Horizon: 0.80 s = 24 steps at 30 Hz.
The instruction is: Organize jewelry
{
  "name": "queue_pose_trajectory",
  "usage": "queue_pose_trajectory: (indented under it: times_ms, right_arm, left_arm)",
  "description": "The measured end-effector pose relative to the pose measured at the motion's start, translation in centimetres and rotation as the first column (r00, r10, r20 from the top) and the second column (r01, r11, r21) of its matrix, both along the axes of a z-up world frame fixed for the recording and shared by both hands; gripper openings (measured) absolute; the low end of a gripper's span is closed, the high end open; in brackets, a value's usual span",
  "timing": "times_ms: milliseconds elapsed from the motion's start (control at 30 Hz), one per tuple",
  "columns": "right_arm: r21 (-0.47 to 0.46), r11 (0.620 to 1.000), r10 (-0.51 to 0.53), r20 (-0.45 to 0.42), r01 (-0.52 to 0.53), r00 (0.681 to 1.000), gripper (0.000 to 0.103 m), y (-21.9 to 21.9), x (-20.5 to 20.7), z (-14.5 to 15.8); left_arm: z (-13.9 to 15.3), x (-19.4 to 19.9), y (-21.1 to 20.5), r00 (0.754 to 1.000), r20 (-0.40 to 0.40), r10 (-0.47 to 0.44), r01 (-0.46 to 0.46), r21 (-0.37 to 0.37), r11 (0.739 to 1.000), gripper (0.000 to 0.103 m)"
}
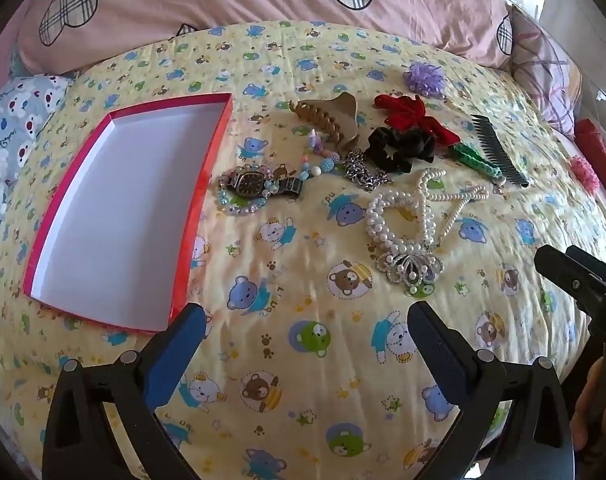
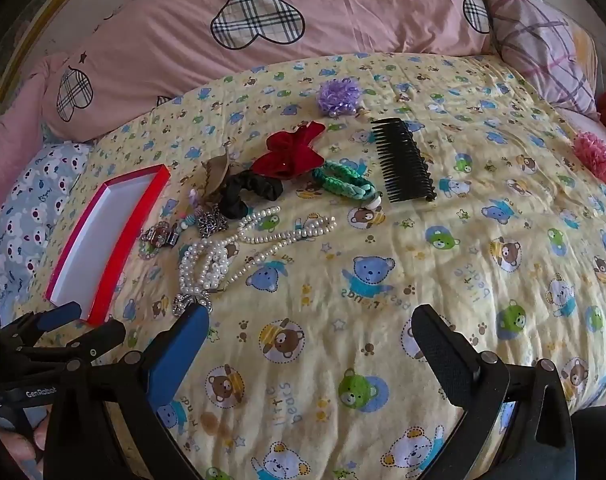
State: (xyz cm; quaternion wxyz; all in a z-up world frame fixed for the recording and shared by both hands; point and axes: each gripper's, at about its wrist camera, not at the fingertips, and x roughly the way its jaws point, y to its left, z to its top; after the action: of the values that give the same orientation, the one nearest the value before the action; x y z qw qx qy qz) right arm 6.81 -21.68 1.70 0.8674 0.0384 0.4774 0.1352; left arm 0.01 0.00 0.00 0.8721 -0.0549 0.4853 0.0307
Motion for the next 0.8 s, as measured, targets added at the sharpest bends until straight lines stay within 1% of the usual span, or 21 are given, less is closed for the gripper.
queue_pose_trajectory:
  times_ms: [567,600,800]
  right_arm:
    - [0.021,1.0,0.005,-0.001,-0.005,1.0,0.102,0.17,0.19,0.27]
    - [0.023,1.0,0.005,-0.001,-0.005,1.0,0.102,0.15,0.23,0.31]
    - [0.029,1.0,0.007,-0.005,-0.006,1.0,0.102,0.08,0.35,0.27]
  left_arm:
    - [-0.04,0.05,-0.05,1.0,-0.002,0.003,-0.003,0.0,1.0,0.102]
    - [-0.42,0.65,-0.27,1.0,-0.001,0.003,-0.003,-0.001,1.0,0.102]
    - [-0.46,0.65,-0.18,1.0,0.004,0.002,-0.002,-0.009,1.0,0.102]
